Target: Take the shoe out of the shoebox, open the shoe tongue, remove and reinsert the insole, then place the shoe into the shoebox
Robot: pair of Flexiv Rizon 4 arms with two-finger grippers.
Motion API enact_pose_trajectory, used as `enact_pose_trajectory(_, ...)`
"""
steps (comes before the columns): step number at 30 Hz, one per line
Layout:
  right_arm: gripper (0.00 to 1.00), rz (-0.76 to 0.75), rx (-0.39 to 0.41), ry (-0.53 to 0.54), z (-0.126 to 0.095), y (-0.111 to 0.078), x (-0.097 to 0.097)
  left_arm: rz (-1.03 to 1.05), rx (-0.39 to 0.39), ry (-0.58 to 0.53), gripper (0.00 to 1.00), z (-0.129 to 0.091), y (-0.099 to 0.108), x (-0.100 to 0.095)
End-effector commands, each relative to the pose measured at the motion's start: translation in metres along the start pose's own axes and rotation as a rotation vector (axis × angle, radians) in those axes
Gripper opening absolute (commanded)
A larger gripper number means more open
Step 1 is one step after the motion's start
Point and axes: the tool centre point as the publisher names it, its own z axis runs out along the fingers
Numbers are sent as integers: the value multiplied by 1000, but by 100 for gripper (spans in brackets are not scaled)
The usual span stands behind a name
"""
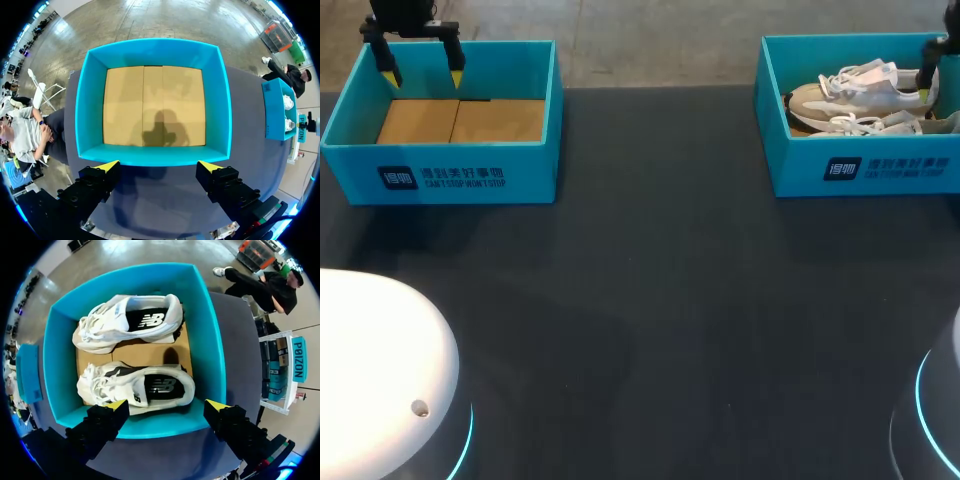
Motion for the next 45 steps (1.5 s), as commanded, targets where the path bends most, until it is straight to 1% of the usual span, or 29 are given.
enact_pose_trajectory(1, 98, -6, -3, 9, 10, 6, -5, 0, -1, -1, 100, -1, 0, 0)
enact_pose_trajectory(2, 83, -10, -2, -1, 12, 7, -6, 0, -1, -1, 100, -1, 0, 0)
enact_pose_trajectory(3, 73, -11, -2, -2, 14, 8, -6, 0, -1, -1, 100, -1, 0, 0)
enact_pose_trajectory(5, 65, -13, -1, -2, 18, 10, -8, 0, -1, -1, 100, -1, 0, 0)
enact_pose_trajectory(8, 57, -15, -1, -4, 24, 11, -13, 0, -1, -1, 100, -1, 0, 0)
enact_pose_trajectory(11, 57, -9, 0, 0, 30, 12, -18, 0, -1, -1, 100, -1, 0, 0)
enact_pose_trajectory(12, 53, -8, -1, 0, 32, 12, -19, 0, -1, -1, 100, -1, 0, 0)
enact_pose_trajectory(16, 54, 1, 0, -15, 38, 12, -25, 0, -1, -1, 100, -1, 0, 0)
enact_pose_trajectory(18, 50, 3, -1, -11, 41, 12, -27, 0, -1, -1, 100, -1, 0, 0)
enact_pose_trajectory(21, 51, 6, 1, -6, 45, 12, -30, 0, -1, -1, 100, -1, 0, 0)
enact_pose_trajectory(30, 48, 19, 1, 6, 58, 9, -39, 0, -1, -1, 100, -1, 0, 0)
enact_pose_trajectory(36, 48, 17, -8, 26, 66, 6, -40, 0, -1, -1, 100, -1, 0, 0)
enact_pose_trajectory(41, 50, 27, -13, 36, 73, 5, -41, 0, -1, -1, 100, -1, 0, 0)
enact_pose_trajectory(42, 51, 27, -13, 35, 75, 5, -41, 0, -1, -1, 100, -1, 0, 0)
enact_pose_trajectory(43, 50, 27, -12, 33, 77, 4, -40, 0, -1, -1, 100, -1, 0, 0)
enact_pose_trajectory(45, 50, 34, -7, 40, 80, 4, -39, 0, -1, -1, 100, -1, 0, 0)
